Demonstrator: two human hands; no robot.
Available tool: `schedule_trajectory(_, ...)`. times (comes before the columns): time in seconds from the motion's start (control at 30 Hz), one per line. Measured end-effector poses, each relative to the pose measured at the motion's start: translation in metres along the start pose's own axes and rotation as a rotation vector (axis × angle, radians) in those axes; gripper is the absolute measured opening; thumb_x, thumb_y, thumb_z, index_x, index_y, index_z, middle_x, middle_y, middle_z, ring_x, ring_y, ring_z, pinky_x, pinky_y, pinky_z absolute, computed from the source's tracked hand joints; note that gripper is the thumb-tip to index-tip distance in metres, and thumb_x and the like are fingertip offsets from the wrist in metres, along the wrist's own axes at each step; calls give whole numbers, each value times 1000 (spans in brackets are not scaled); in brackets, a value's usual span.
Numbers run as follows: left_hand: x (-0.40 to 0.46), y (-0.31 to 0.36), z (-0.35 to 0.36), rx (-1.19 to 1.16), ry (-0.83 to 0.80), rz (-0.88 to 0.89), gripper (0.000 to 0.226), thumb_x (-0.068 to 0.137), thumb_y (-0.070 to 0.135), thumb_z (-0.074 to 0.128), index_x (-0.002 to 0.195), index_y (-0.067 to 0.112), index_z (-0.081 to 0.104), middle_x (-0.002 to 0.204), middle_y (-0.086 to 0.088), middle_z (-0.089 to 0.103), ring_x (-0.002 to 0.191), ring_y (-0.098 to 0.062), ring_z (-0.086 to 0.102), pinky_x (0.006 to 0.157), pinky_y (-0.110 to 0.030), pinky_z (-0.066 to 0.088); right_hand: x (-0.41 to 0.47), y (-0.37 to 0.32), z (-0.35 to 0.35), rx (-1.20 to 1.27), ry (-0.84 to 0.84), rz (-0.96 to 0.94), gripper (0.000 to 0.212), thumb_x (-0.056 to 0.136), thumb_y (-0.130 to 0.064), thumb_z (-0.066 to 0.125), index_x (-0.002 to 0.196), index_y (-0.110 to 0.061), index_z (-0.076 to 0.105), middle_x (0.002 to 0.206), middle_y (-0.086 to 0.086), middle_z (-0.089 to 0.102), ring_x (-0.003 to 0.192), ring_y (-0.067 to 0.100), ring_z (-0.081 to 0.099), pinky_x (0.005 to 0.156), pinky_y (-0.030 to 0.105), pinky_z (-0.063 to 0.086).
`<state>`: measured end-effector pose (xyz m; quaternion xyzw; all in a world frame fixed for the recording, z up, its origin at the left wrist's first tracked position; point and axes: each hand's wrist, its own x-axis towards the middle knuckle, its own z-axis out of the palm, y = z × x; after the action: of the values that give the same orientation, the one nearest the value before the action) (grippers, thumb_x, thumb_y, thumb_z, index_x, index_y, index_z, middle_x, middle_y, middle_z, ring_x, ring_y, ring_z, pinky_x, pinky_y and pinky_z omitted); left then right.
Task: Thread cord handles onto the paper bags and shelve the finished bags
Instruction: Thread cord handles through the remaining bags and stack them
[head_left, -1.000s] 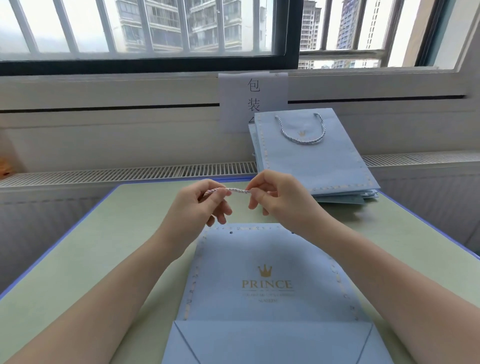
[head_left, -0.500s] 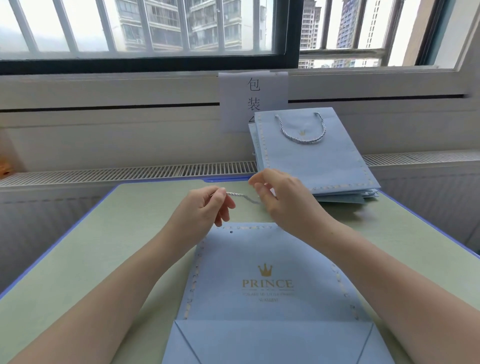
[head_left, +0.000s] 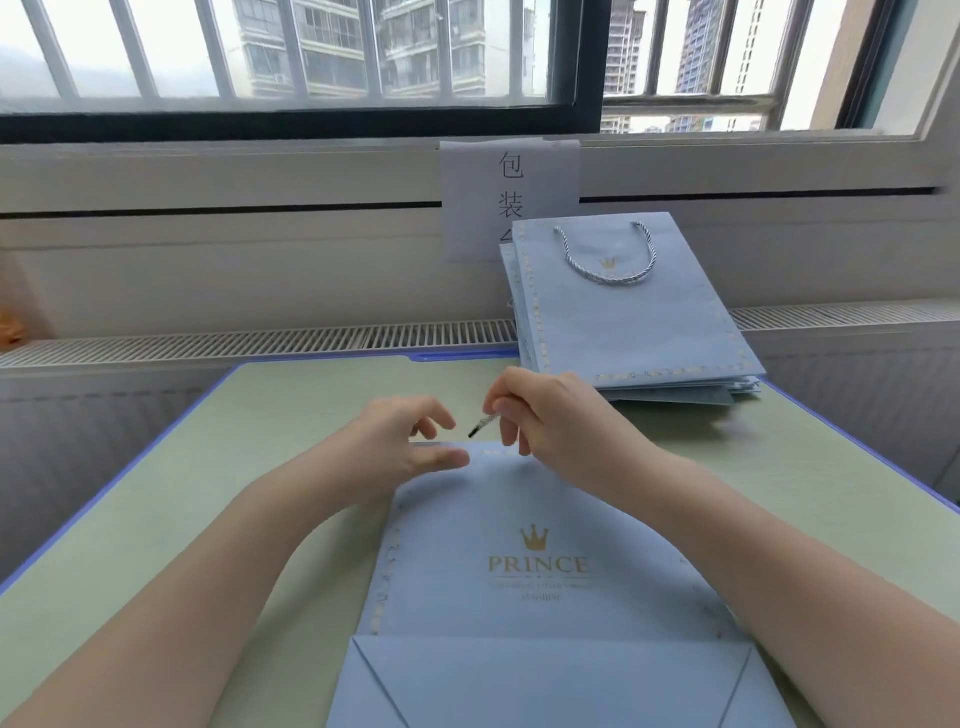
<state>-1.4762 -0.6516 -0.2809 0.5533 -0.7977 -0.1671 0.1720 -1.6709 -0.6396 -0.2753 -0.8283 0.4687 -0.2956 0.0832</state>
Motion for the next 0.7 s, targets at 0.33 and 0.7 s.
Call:
schedule_trajectory(0.33, -4, 8, 2, -139, -69, 23, 20, 78, 27, 75, 87, 25, 58, 80, 7, 52, 73, -7, 48, 65, -21, 38, -3, -10, 10, 26, -104, -48, 5, 89, -15, 59, 91, -17, 54, 75, -15, 43, 68, 0, 43, 62, 8, 33)
schedule_trajectory(0.7, -7, 14, 2, -385, -191, -38, 18, 83, 18, 69, 77, 15, 53, 72, 3, 44, 68, -11, 40, 65, -25, 32, -7, -13, 34, 128, -12, -20, 10, 93, -15, 52, 96, -11, 60, 76, -10, 55, 68, 6, 47, 66, 26, 40)
